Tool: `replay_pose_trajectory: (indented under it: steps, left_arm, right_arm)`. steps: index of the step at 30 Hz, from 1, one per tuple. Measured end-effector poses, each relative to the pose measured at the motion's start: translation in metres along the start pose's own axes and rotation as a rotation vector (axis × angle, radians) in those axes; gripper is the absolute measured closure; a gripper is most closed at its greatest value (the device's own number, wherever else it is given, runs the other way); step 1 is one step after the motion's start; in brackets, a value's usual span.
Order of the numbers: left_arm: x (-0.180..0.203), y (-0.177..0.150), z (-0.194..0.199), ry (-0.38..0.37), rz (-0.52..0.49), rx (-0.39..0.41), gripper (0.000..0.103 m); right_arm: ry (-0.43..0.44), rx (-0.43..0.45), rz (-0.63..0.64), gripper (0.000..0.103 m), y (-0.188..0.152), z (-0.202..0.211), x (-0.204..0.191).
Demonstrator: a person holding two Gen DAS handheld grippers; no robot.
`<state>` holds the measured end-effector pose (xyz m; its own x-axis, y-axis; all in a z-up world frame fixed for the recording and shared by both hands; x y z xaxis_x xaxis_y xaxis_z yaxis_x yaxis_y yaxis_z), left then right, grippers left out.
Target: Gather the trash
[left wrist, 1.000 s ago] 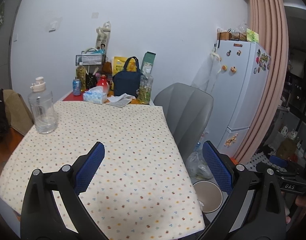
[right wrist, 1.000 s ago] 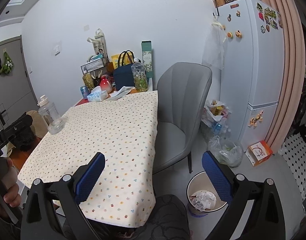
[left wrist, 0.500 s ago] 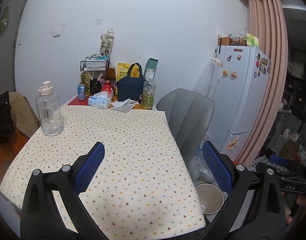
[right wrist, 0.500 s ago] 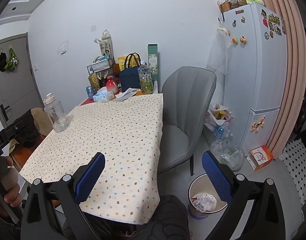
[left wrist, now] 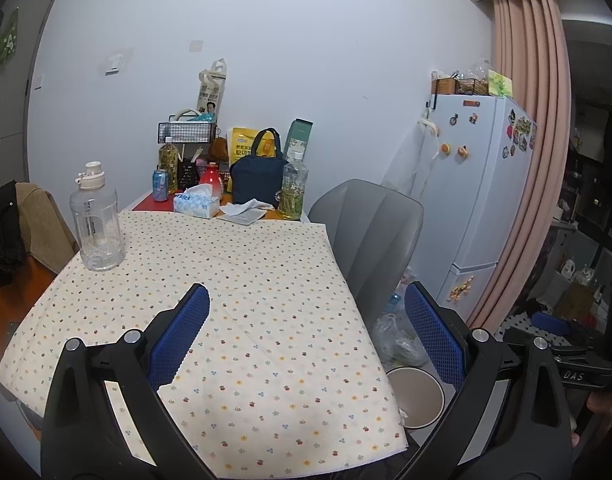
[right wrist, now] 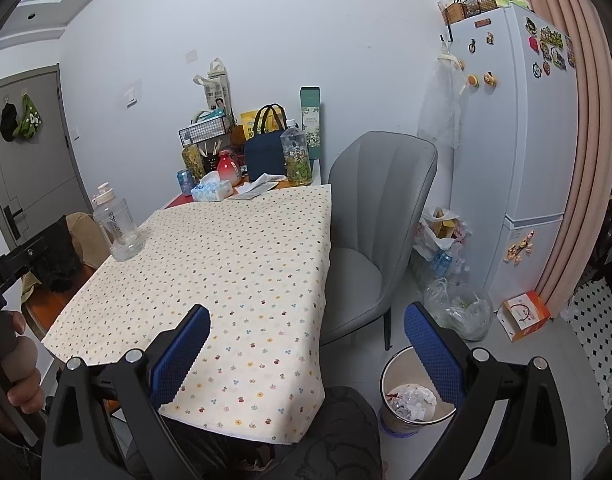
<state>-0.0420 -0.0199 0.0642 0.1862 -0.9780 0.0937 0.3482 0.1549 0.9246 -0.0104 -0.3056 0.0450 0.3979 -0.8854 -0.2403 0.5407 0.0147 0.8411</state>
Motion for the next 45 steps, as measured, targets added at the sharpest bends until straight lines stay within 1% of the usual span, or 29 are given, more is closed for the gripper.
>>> replay_pose_trajectory:
  steps: [6, 9, 16, 27, 45]
  left_arm:
    - [-0.001, -0.003, 0.0, -0.013, 0.001, -0.005, 0.006]
    - [-0.003, -0.005, 0.0, 0.006, 0.0, -0.003, 0.006]
    - [-0.003, -0.006, 0.0, 0.019, -0.007, 0.0, 0.006]
    - [-0.007, -0.005, -0.001, 0.029, 0.01, -0.017, 0.006]
    - [-0.011, -0.005, -0.002, 0.054, 0.023, -0.023, 0.006]
  right_arm:
    - [-0.002, -0.002, 0.005, 0.008, -0.003, -0.001, -0.003]
    - [-0.005, -0.001, 0.003, 0.008, -0.004, -0.002, -0.003]
    - [-0.006, -0.004, -0.003, 0.008, -0.005, -0.004, -0.002]
    - [-0.007, 0.002, -0.004, 0.008, -0.006, -0.005, -0.001]
    - [-0.013, -0.001, -0.001, 0.008, -0.007, -0.003, -0.001]
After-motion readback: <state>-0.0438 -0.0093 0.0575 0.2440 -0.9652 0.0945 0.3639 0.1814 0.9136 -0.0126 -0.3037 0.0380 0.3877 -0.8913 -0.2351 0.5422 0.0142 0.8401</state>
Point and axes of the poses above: each gripper's, at about its wrist camera, not at the fingertips, and z roughly against the way its jaws point, x to its right, y to its top, the point moved 3 cm from there along -z, roughly the way its jaws point, and after that the axes turned 11 degrees about y, right-handed, at the moved point
